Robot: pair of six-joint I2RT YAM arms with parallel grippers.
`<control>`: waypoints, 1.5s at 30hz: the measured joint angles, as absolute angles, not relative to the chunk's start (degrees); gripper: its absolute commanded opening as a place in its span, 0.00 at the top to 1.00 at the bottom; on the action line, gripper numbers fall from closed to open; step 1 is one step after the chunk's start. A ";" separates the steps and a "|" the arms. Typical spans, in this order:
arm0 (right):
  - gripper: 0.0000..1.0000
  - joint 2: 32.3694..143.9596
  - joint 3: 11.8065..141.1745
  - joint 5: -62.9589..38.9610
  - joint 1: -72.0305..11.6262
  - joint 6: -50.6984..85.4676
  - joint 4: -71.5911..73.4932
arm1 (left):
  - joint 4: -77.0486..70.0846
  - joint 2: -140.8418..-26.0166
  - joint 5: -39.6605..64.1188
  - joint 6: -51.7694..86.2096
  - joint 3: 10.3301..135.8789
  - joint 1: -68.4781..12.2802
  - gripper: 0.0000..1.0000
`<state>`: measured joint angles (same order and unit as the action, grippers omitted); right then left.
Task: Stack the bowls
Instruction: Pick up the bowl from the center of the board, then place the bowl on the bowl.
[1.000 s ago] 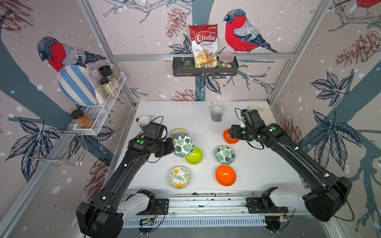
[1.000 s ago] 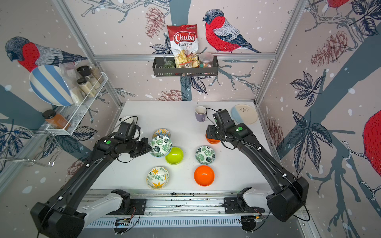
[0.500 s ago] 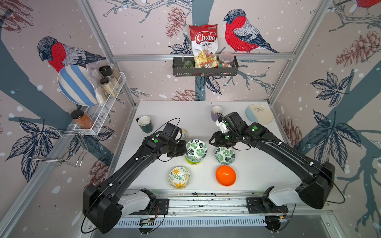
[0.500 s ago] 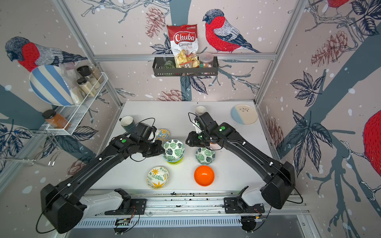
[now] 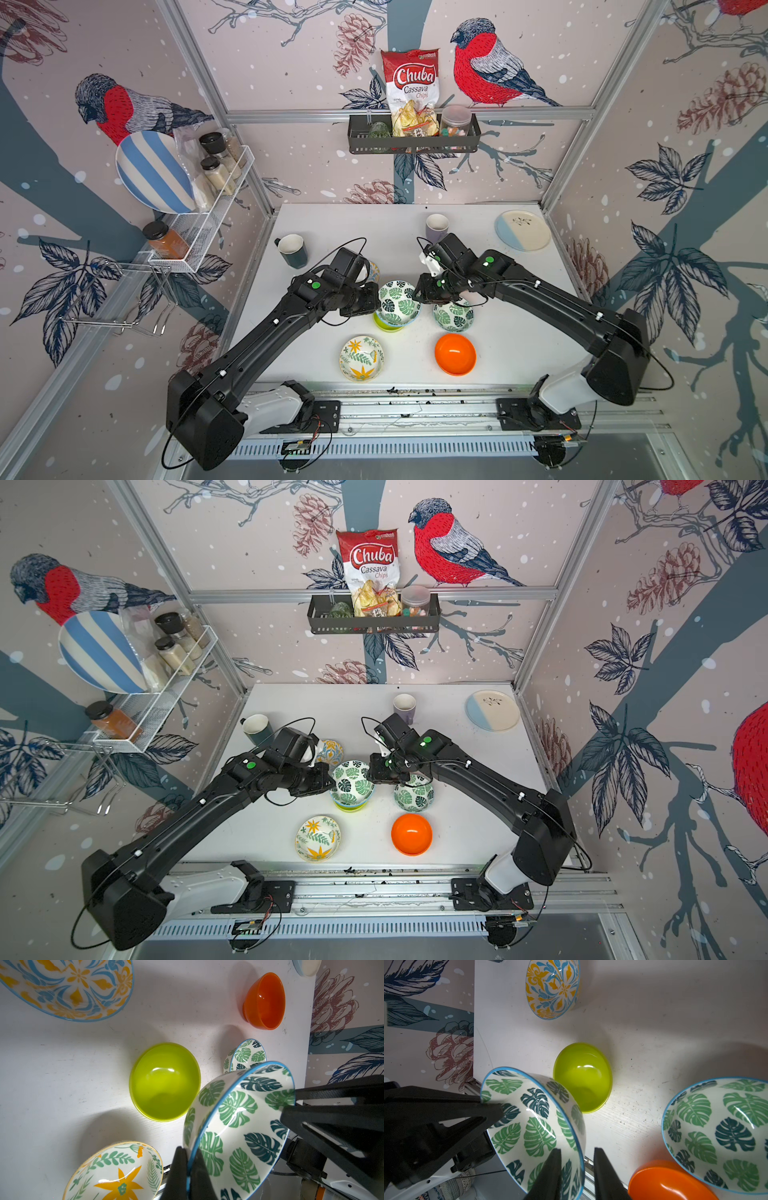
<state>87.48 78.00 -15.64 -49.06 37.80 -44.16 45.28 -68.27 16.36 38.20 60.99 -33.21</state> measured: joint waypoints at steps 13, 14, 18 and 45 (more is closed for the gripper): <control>1.00 87.79 77.87 -15.62 -49.12 37.82 -44.86 | 45.19 -68.36 16.51 38.61 60.10 -33.21 1.00; 1.00 87.83 77.80 -15.73 -49.12 37.87 -44.84 | 45.17 -68.34 16.51 38.61 60.01 -33.21 1.00; 1.00 88.12 77.65 -16.75 -49.04 37.89 -44.75 | 45.21 -67.81 16.45 38.74 59.61 -33.21 1.00; 1.00 71.33 60.53 -28.56 -18.22 40.42 -39.13 | 46.39 -55.81 13.21 37.19 53.54 -22.98 0.19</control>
